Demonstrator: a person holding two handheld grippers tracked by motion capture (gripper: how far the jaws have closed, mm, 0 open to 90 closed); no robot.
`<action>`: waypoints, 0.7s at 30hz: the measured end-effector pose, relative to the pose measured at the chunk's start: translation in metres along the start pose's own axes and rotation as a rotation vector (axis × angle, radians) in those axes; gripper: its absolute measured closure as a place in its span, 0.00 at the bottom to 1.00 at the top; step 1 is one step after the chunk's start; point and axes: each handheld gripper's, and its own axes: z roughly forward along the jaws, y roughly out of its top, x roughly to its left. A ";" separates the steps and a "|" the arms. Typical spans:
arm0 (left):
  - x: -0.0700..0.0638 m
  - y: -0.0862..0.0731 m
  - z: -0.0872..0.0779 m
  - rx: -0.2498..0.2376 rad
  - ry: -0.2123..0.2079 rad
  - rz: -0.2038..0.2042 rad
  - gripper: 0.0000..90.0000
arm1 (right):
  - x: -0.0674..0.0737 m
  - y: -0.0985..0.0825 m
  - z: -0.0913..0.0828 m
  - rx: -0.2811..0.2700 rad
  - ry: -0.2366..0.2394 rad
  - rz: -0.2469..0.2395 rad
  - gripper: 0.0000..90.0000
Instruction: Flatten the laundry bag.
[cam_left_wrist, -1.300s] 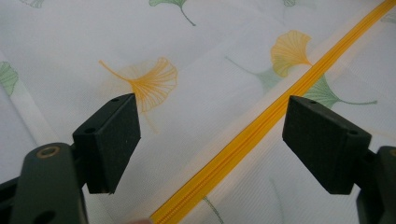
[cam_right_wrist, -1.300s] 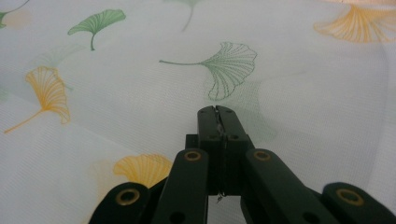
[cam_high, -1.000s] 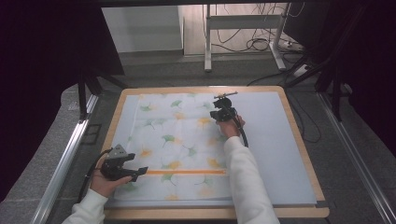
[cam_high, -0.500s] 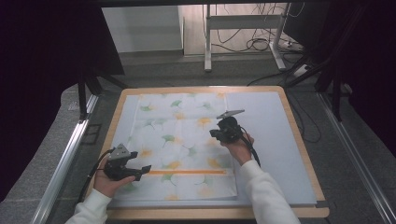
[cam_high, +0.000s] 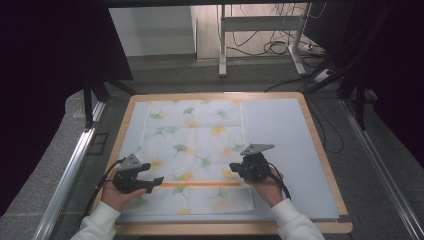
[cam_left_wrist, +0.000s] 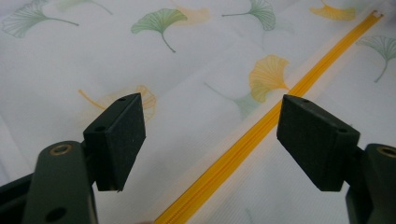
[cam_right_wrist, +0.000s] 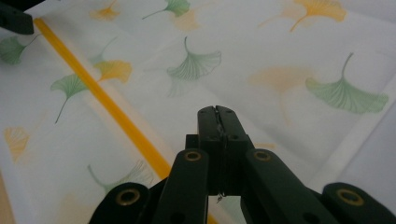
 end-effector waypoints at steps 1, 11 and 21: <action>-0.001 0.000 0.001 0.006 0.002 0.005 0.27 | 0.002 -0.003 -0.002 -0.001 0.007 0.002 0.99; -0.006 0.006 0.009 0.051 -0.022 0.032 0.29 | 0.016 -0.023 -0.017 -0.013 0.027 0.024 0.99; -0.011 0.013 0.016 0.036 -0.016 0.054 0.28 | 0.024 -0.037 -0.020 0.003 0.035 0.034 0.99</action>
